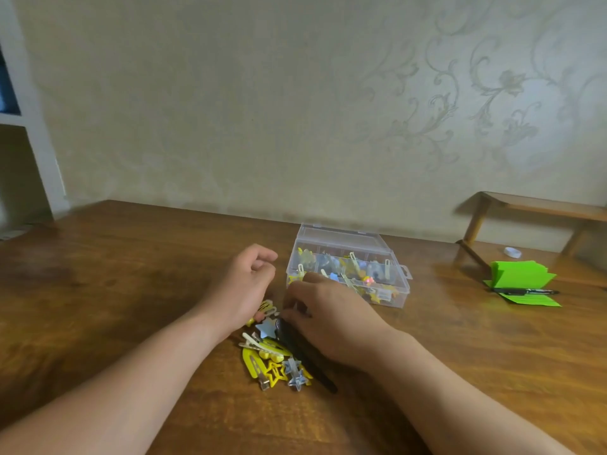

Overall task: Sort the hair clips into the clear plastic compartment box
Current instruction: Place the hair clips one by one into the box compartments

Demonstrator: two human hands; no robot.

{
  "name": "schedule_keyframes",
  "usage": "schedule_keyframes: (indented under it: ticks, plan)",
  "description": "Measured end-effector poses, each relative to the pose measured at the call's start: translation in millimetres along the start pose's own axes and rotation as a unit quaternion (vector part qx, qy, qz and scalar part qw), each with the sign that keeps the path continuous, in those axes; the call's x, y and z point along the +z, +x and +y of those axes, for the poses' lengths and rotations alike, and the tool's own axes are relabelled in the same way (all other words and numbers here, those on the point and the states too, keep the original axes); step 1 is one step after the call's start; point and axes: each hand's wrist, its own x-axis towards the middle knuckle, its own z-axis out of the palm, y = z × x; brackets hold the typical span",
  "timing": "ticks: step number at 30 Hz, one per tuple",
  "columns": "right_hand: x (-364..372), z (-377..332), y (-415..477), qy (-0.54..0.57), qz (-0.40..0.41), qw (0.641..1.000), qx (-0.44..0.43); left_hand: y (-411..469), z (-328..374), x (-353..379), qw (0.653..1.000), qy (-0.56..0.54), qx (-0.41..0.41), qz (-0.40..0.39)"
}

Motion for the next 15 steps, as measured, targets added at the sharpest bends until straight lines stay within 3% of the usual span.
schedule_keyframes:
  ticks: [11,13,15]
  plan:
    - [-28.6,9.5,-10.6,0.008,-0.086,0.995,0.042,-0.1,0.2,0.0,1.000,0.022,0.002,-0.007]
    - [-39.5,13.3,-10.0,0.025,-0.039,0.998,0.042,-0.2,0.4,-0.7,1.000,0.029,-0.002,-0.005]
    - [-55.5,21.6,-7.4,0.058,0.057,0.994,0.079,0.6,-0.5,-0.7,1.000,0.030,-0.001,-0.003]
